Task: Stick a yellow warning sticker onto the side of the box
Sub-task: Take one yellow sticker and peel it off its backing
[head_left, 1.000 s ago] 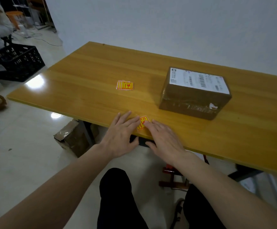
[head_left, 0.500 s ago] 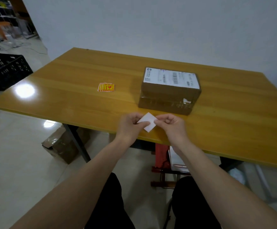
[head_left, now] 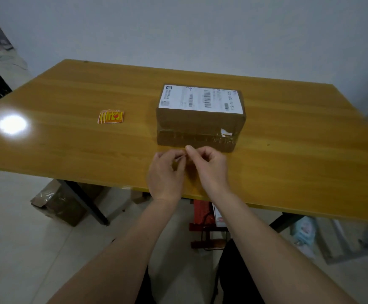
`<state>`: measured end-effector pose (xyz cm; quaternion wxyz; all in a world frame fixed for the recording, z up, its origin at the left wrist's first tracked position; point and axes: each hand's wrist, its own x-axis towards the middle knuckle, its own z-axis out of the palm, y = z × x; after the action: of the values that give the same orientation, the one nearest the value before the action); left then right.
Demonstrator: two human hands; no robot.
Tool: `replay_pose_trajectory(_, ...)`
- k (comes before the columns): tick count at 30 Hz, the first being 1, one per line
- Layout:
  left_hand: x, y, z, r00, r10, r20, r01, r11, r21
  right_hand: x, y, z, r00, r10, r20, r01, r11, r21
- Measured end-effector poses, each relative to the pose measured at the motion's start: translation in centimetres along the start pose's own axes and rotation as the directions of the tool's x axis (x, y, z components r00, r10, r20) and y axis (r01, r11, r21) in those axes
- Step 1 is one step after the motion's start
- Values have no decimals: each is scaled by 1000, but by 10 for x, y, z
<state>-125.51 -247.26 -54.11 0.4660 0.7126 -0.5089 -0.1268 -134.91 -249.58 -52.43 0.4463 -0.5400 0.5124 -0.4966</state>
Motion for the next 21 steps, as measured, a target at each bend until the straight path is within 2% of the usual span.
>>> replay_pose_trajectory(4, -1, 2, 0, 999, 19, -43, -20, 1000, -24, 3, 3, 1, 1000, -9, -15, 9, 1000, 20)
replay_pose_trajectory(7, -1, 4, -2, 1000, 14, -25, -16, 996, -88, 3, 4, -2, 1000, -27, -9, 27, 999, 27)
replay_pose_trajectory(11, 2, 6, -6, 991, -99, 94, 116, 973, -199, 3, 6, -2, 998, -54, -23, 54, 999, 0)
replay_pose_trajectory(15, 9, 9, -13, 961, -187, 205, 253, 895, -368, 4, 6, -1, 998, -54, -38, 55, 998, 14)
replay_pose_trajectory(18, 13, 10, -18, 958, -187, 220, 273, 830, -487, 4, 6, -3, 997, -38, -74, 41, 998, 45)
replay_pose_trajectory(21, 13, 9, -19, 958, -192, 213, 276, 814, -511, 4, 6, -4, 993, -19, -118, 30, 995, 92)
